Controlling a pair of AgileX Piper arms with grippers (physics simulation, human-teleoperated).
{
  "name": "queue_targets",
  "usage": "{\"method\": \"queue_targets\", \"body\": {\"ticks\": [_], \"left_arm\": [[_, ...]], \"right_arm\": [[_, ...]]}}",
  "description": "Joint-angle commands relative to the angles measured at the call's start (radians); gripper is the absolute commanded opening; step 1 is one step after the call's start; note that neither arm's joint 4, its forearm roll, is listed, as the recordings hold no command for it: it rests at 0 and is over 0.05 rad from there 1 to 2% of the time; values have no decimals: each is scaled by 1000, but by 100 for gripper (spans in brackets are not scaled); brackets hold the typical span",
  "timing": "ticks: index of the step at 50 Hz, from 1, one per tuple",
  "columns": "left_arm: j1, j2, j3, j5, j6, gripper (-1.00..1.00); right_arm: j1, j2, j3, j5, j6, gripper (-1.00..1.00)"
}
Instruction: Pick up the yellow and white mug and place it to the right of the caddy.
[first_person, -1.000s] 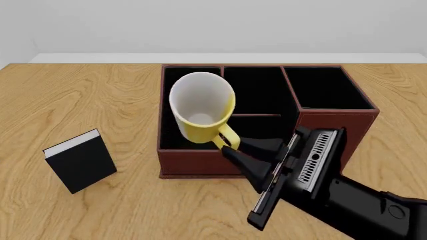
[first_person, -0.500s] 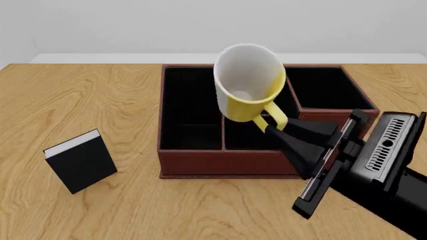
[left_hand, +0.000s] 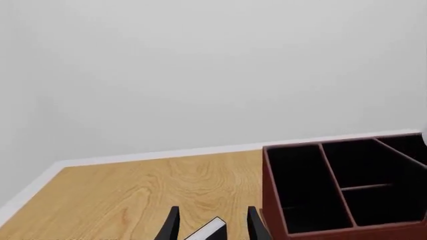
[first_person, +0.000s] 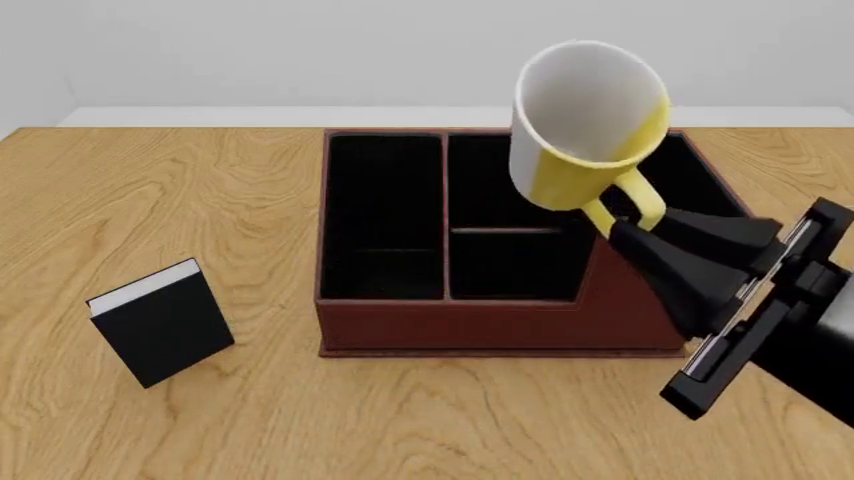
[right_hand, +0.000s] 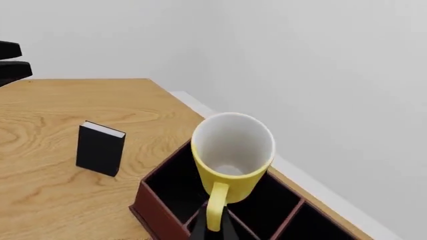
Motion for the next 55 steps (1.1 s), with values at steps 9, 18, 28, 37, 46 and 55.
{"method": "queue_targets", "body": {"ticks": [9,18,28,37,46,55], "left_arm": [[-2,0,25,-16,0,100],[-12,0,30,-20,2,100],[-21,0,46,-29,3,100],[-18,0,52,-32,1,100],[-12,0,49,-30,-1,100],[-16,0,58,-36,-3,100]], "right_arm": [[-99,-96,-24,96,-11,-100],[-126,-124,-33,136,-14,-100],[-199,-157,-69,184,-19,-100],[-250,-180,-101,232,-20,-100],[-299,-219,-107,270,-20,-100],[-335,-261,-89,297,-15,-100]]}}
